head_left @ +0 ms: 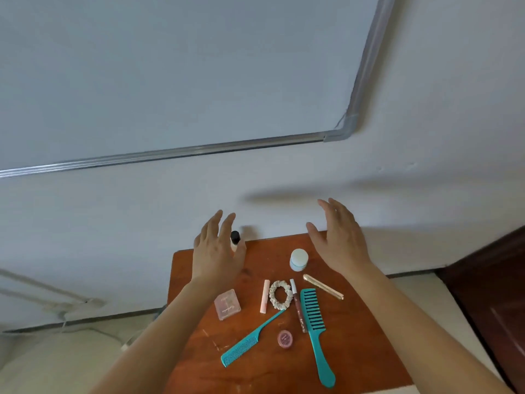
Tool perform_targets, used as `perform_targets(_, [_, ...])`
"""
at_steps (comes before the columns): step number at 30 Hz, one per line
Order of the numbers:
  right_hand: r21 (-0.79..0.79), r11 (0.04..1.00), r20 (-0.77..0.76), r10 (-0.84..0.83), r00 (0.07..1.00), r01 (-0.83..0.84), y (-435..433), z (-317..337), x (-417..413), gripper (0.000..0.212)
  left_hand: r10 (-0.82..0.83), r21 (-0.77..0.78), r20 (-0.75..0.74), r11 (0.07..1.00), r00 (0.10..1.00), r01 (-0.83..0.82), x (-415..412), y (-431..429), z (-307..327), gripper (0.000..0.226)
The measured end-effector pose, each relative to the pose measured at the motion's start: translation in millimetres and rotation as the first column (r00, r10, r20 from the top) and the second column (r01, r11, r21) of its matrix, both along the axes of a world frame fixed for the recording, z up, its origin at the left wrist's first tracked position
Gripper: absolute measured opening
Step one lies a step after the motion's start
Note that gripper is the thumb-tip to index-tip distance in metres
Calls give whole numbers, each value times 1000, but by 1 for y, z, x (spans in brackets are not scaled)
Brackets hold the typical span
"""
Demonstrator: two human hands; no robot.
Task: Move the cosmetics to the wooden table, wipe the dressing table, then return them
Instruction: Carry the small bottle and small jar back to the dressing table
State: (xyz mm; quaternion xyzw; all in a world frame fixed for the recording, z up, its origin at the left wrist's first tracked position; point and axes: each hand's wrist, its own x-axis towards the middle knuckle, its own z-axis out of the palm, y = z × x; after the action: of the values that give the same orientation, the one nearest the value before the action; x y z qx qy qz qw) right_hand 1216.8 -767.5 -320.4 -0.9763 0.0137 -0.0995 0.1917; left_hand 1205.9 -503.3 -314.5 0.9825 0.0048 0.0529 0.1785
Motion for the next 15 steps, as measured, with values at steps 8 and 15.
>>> perform_targets(8, [-7, 996, -178, 88, 980, -91, 15, -92, 11, 60, 82, -144, -160, 984, 984, -106, 4, -4, -91, 69])
perform_targets(15, [-23, 981, -326, 174, 929, -192, 22, -163, 0, 56, 262, -253, -329, 901, 907, -352, -8, -20, -155, 81])
